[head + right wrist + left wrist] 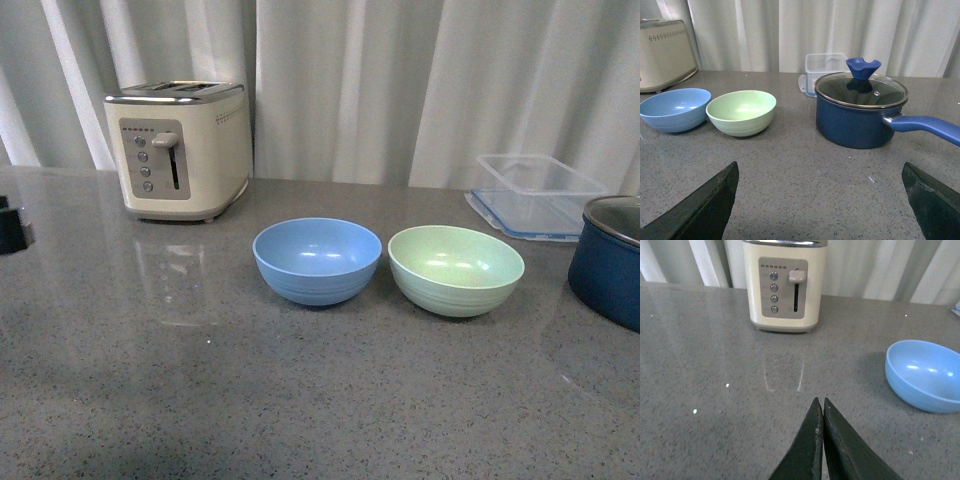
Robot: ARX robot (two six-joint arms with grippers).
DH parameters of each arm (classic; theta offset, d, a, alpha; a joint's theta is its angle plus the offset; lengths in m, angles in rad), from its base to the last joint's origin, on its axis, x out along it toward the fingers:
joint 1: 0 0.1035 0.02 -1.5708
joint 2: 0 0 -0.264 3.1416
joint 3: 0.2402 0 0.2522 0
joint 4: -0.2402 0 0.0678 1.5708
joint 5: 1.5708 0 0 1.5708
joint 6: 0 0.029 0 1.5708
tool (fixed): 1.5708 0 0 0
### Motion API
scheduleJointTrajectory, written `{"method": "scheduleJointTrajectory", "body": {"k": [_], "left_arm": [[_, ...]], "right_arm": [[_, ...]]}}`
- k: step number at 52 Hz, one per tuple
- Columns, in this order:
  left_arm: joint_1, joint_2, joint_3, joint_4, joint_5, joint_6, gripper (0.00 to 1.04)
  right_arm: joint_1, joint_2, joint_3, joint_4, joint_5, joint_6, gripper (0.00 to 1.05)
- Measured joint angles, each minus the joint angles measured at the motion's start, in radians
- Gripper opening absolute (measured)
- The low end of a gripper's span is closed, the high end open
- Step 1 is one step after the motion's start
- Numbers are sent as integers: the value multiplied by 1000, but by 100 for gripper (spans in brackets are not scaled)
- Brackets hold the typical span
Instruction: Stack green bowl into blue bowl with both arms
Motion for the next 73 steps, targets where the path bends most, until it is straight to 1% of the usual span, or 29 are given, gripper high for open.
{"method": "scheduleJointTrajectory", "body": {"k": [19, 23, 25, 31, 39, 45, 50, 58, 73], "left_arm": [[51, -185, -187, -3, 47, 0, 4], [88, -225, -215, -17, 107, 0, 4], [106, -249, -232, -27, 117, 0, 4], [126, -305, -260, -51, 114, 0, 4], [126, -383, -296, -97, 119, 0, 4], [126, -486, -327, -164, 119, 0, 4], [126, -508, -370, -137, 118, 0, 4], [126, -634, -370, -254, 121, 1, 4], [126, -784, -371, -391, 121, 1, 4]], "right_arm": [[0, 0, 0, 0, 0, 0, 95], [0, 0, 0, 0, 0, 0, 95], [0, 0, 0, 0, 0, 0, 95], [0, 0, 0, 0, 0, 0, 95], [0, 0, 0, 0, -1, 0, 95], [0, 0, 0, 0, 0, 0, 95], [0, 0, 0, 0, -1, 0, 95], [0, 0, 0, 0, 0, 0, 95], [0, 0, 0, 0, 0, 0, 95]]}}
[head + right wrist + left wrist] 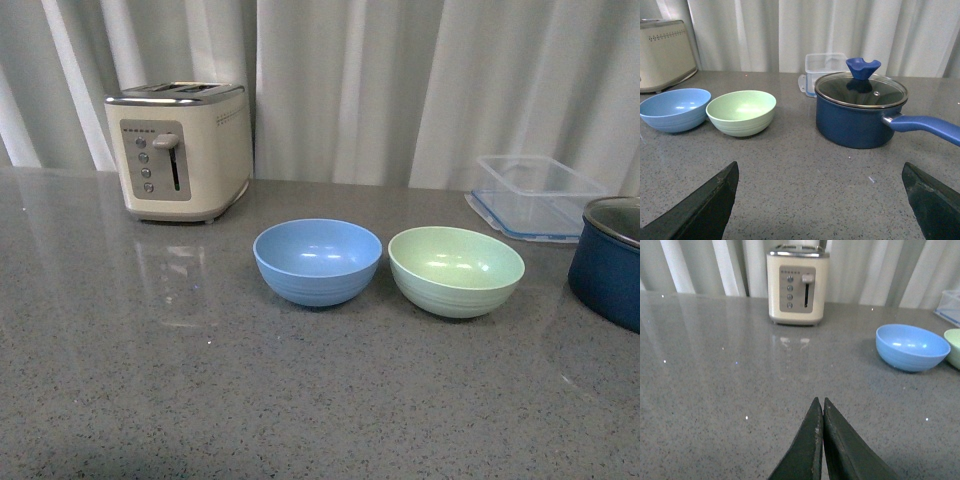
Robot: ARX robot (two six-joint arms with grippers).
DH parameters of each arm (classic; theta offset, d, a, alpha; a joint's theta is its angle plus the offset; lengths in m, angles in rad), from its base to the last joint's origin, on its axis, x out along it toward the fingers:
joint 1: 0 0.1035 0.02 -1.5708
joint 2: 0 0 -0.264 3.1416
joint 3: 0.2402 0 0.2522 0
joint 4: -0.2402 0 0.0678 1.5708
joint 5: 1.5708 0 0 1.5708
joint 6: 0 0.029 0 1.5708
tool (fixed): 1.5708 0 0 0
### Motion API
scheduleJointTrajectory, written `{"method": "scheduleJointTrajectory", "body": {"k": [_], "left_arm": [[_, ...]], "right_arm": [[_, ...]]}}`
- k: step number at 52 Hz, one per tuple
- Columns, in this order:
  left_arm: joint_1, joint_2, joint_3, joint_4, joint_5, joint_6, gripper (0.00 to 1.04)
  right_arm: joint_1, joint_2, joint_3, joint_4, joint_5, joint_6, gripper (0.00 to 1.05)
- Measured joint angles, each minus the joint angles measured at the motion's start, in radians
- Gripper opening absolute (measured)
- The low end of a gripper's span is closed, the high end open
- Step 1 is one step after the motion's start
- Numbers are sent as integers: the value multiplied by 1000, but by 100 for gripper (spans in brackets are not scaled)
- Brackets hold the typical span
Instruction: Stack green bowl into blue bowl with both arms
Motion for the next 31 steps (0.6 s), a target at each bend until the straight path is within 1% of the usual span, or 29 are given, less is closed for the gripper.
{"method": "scheduleJointTrajectory", "body": {"k": [12, 31], "left_arm": [[0, -109, 0, -108, 0, 0, 4], [0, -213, 0, -206, 0, 0, 4]], "right_arm": [[0, 0, 0, 0, 0, 0, 95], [0, 0, 0, 0, 0, 0, 95]]}}
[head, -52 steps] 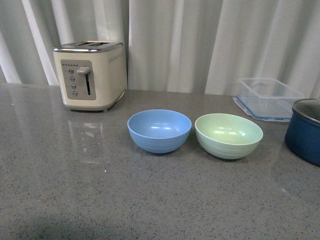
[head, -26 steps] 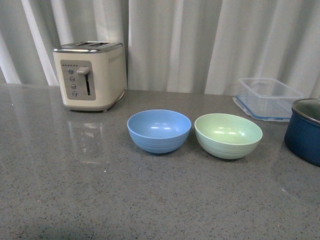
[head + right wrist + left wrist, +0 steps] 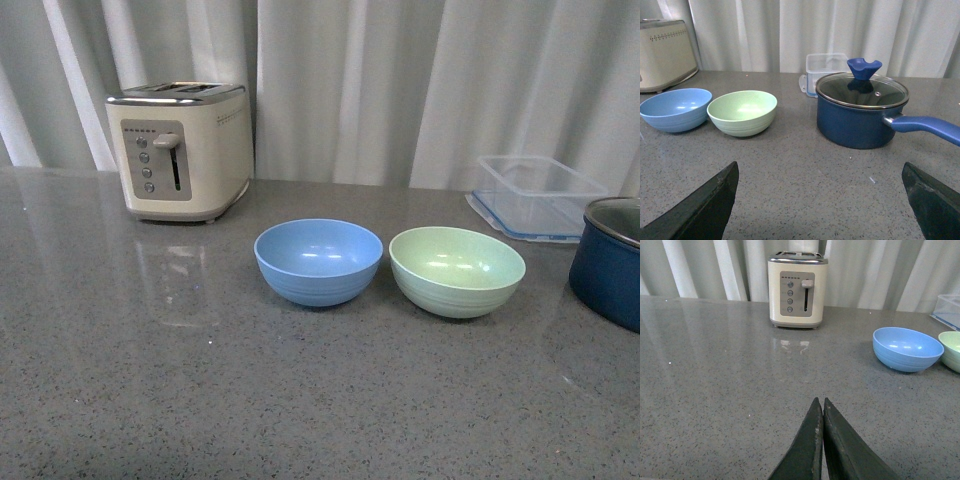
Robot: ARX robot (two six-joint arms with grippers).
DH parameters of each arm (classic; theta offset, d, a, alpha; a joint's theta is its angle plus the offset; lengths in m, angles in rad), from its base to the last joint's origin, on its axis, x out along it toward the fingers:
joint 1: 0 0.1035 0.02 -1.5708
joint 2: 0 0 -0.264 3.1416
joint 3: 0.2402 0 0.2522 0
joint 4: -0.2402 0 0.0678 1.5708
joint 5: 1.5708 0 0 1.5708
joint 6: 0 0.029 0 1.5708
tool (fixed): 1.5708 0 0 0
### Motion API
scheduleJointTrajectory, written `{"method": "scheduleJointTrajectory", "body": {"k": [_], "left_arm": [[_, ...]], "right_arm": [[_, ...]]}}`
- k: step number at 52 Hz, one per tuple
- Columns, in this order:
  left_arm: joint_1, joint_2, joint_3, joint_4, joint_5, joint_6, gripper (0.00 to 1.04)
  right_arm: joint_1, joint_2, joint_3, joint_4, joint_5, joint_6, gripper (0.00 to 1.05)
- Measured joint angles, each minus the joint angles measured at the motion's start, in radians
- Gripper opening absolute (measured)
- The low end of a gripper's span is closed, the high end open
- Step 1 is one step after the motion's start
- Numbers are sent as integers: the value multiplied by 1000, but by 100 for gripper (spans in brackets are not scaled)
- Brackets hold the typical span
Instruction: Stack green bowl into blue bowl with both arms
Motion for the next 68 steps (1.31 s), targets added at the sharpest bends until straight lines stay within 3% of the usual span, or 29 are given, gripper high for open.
{"method": "scheduleJointTrajectory", "body": {"k": [12, 17, 26, 31, 40, 43, 45, 49, 52, 55, 68], "left_arm": [[0, -50, 0, -50, 0, 0, 4], [0, -171, 0, -208, 0, 0, 4], [0, -213, 0, -220, 0, -1, 5], [0, -213, 0, -221, 0, 0, 26], [0, -213, 0, -221, 0, 0, 51], [0, -213, 0, -221, 0, 0, 63], [0, -213, 0, -221, 0, 0, 70], [0, -213, 0, -221, 0, 0, 83], [0, -213, 0, -221, 1, 0, 92], [0, -214, 0, -221, 1, 0, 100], [0, -214, 0, -221, 1, 2, 98]], "right_arm": [[0, 0, 0, 0, 0, 0, 95], [0, 0, 0, 0, 0, 0, 95], [0, 0, 0, 0, 0, 0, 95], [0, 0, 0, 0, 0, 0, 95], [0, 0, 0, 0, 0, 0, 95], [0, 0, 0, 0, 0, 0, 95], [-16, 11, 8, -25, -46, -11, 95], [-61, 95, 48, -91, -246, -47, 95], [-58, 169, 77, -88, -301, -49, 95], [-39, 246, 116, -70, -290, -51, 95], [139, 648, 399, -63, -216, 55, 95]]}}
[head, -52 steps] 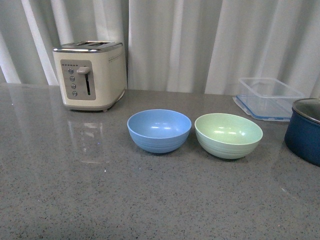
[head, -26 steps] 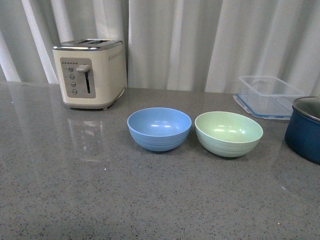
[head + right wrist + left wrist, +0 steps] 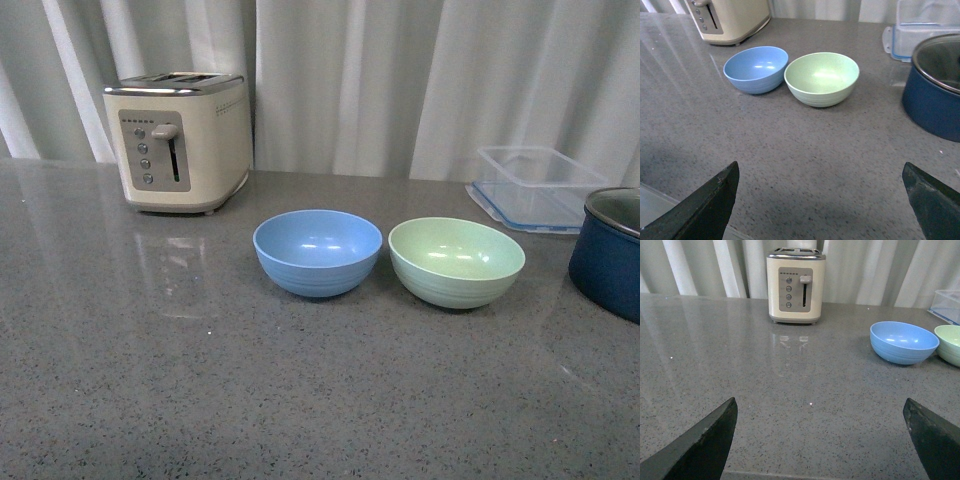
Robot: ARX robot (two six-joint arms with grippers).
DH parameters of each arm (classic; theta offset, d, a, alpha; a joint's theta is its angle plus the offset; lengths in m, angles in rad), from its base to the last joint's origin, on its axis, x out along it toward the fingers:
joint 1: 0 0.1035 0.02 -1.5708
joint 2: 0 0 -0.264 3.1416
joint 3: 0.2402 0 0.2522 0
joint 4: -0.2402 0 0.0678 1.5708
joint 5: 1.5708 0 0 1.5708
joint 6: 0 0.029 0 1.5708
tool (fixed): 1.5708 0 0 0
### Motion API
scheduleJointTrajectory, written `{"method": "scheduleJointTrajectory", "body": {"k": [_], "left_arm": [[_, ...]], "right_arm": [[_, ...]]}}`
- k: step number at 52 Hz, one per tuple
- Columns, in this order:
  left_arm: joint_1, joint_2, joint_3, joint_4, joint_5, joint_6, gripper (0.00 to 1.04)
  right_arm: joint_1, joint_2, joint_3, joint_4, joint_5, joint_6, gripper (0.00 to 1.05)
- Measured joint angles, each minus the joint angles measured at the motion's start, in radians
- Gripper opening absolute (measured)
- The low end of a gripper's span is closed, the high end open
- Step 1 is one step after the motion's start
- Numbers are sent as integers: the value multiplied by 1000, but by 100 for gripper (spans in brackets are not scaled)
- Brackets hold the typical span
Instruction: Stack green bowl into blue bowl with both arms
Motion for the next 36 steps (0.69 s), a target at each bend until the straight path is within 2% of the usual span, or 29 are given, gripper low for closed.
{"method": "scheduleJointTrajectory", "body": {"k": [4, 10, 25, 36], "left_arm": [[0, 0, 0, 0, 0, 0, 98], [0, 0, 0, 0, 0, 0, 98], [0, 0, 0, 0, 0, 0, 98], [0, 0, 0, 0, 0, 0, 98]], "right_arm": [[64, 130, 95, 2, 55, 20, 95], [109, 317, 241, -18, 83, 69, 95], [98, 799, 605, -100, 149, 275, 95], [96, 988, 763, -129, 219, 345, 95]]}}
